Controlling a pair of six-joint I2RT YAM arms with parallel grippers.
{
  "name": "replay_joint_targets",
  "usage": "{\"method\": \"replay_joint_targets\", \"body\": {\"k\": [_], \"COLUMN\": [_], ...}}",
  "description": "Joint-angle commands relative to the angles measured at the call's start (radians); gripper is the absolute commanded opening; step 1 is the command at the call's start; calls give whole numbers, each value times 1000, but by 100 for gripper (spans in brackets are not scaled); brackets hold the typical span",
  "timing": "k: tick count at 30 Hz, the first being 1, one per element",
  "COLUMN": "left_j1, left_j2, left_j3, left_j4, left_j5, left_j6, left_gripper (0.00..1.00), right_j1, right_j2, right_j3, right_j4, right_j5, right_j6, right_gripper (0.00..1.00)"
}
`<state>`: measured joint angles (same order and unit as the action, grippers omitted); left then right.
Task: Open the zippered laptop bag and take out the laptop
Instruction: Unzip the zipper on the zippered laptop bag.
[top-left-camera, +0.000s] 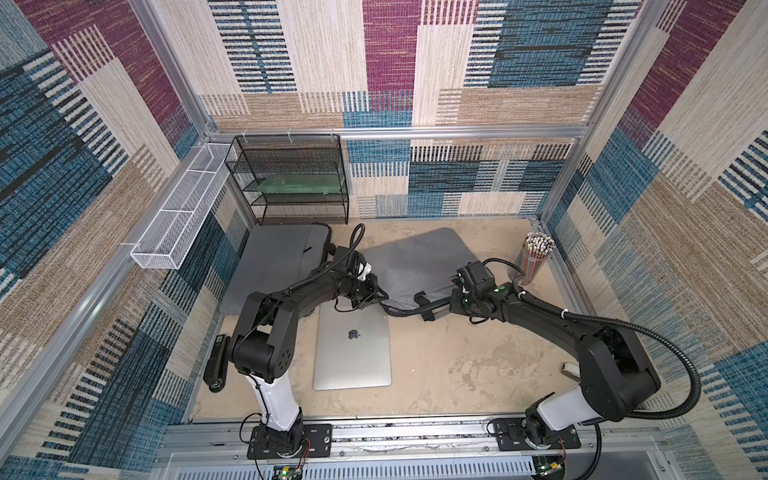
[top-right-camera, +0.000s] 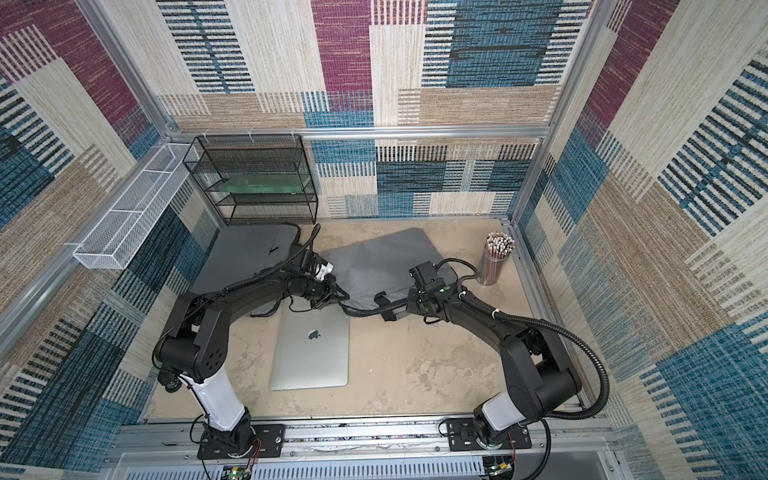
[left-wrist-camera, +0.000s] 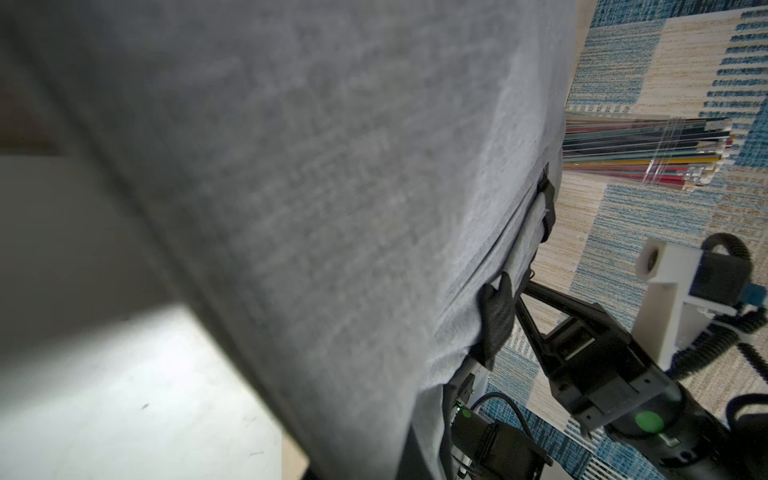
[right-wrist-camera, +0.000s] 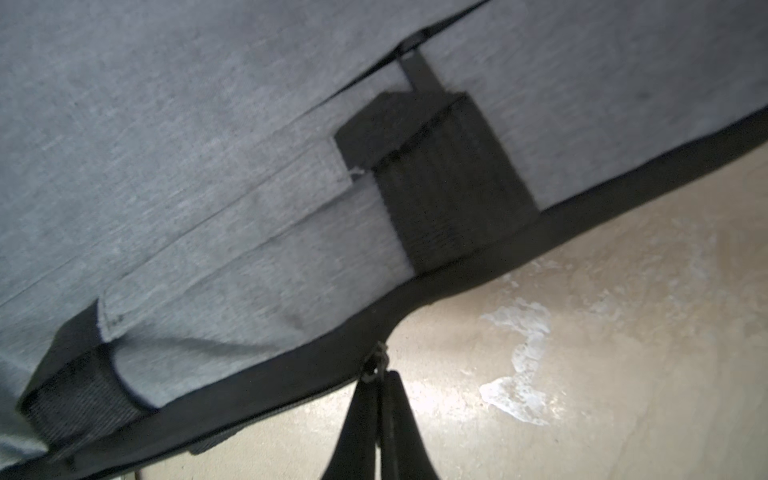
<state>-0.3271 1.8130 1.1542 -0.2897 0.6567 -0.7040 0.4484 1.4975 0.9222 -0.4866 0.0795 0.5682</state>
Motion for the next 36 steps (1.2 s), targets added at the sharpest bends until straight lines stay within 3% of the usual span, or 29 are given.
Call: {"method": "replay_joint_targets", "body": {"k": [1, 30, 33, 36], "left_j1": [25, 93, 92, 92], "left_j2": [-10, 34, 41, 53], "left_j3": [-3, 31, 37, 42], "left_j4": [8, -5, 28, 84], "left_j5": [-139, -121, -107, -86], "left_j6": [32, 92, 74, 46], "left_gripper": [0, 0, 9, 26], "right_j1": [-23, -175, -184, -186], "right_j2": [-19, -171, -182, -189], "right_j3": [-10, -86, -92, -99], "right_j4": [-113, -190, -195, -196], "right_j5": [161, 217, 218, 209], "right_j6": [19, 19, 25, 40], "right_gripper": [0, 0, 0, 0]}}
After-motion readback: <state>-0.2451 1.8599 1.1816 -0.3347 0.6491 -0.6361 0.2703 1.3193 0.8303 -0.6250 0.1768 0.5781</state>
